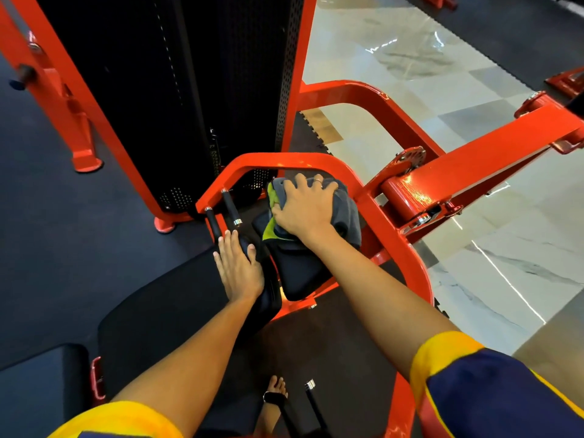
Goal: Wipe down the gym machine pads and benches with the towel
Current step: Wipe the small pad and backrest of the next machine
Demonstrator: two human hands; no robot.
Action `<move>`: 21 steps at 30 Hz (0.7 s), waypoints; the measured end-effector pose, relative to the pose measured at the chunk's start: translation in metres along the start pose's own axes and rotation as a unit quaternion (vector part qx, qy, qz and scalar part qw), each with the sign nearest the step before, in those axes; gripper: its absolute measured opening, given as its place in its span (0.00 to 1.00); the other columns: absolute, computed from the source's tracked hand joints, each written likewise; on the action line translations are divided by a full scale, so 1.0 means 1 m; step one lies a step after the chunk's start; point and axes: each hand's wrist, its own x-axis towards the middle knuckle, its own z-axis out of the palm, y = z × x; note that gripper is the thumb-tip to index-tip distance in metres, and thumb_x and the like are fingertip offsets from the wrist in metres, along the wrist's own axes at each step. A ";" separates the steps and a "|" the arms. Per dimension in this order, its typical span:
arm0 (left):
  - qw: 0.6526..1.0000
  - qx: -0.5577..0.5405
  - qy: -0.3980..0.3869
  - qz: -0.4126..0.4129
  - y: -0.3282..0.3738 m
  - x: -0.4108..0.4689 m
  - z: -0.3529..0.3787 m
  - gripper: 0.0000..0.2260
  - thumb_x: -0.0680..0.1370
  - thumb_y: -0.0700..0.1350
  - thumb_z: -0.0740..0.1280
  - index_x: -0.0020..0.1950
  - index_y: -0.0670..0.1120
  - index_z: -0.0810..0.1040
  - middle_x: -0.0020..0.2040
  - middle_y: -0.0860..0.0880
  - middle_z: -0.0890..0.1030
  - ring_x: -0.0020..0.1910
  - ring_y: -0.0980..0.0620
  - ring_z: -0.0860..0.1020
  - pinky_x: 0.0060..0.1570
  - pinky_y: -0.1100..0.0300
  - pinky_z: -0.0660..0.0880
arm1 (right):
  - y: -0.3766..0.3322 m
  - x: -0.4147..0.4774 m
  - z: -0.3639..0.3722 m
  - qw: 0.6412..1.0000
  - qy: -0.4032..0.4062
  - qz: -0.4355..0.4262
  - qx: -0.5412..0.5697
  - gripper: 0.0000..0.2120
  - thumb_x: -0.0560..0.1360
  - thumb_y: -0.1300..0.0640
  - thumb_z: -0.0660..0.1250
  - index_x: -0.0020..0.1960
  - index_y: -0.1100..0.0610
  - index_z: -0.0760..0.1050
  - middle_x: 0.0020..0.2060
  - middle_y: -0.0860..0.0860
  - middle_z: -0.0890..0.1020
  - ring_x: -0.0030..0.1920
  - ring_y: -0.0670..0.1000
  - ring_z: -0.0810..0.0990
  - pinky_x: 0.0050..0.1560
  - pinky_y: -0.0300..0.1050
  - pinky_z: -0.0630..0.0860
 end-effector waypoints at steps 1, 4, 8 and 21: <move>1.000 0.000 -0.001 0.003 -0.001 0.000 0.000 0.25 0.87 0.51 0.51 0.83 0.43 0.55 0.84 0.48 0.54 0.83 0.52 0.45 0.81 0.51 0.40 | -0.003 0.001 0.000 1.000 -0.006 -0.018 -0.010 0.30 0.79 0.35 0.58 0.74 0.51 0.71 0.71 0.54 0.72 0.75 0.69 0.64 0.71 0.74 0.57; 1.000 -0.006 0.004 0.004 -0.001 0.000 -0.001 0.25 0.87 0.50 0.52 0.83 0.43 0.56 0.84 0.48 0.54 0.83 0.52 0.46 0.81 0.51 0.40 | 0.006 -0.018 0.008 0.995 0.019 -0.097 -0.032 0.32 0.78 0.34 0.56 0.76 0.50 0.70 0.76 0.54 0.69 0.79 0.67 0.59 0.75 0.75 0.51; 1.000 -0.013 0.007 0.005 0.000 -0.002 -0.001 0.25 0.87 0.50 0.52 0.83 0.44 0.56 0.84 0.48 0.55 0.83 0.52 0.46 0.81 0.51 0.40 | 0.048 -0.066 0.029 0.972 0.090 -0.216 -0.013 0.35 0.77 0.31 0.53 0.77 0.46 0.71 0.80 0.52 0.67 0.82 0.62 0.58 0.78 0.72 0.51; 1.000 -0.006 0.006 0.013 -0.002 -0.002 -0.002 0.25 0.87 0.51 0.52 0.83 0.42 0.56 0.83 0.47 0.55 0.83 0.51 0.47 0.81 0.50 0.41 | -0.028 0.018 0.005 0.980 -0.052 -0.160 -0.108 0.33 0.77 0.31 0.55 0.74 0.48 0.71 0.71 0.54 0.75 0.71 0.62 0.71 0.72 0.64 0.58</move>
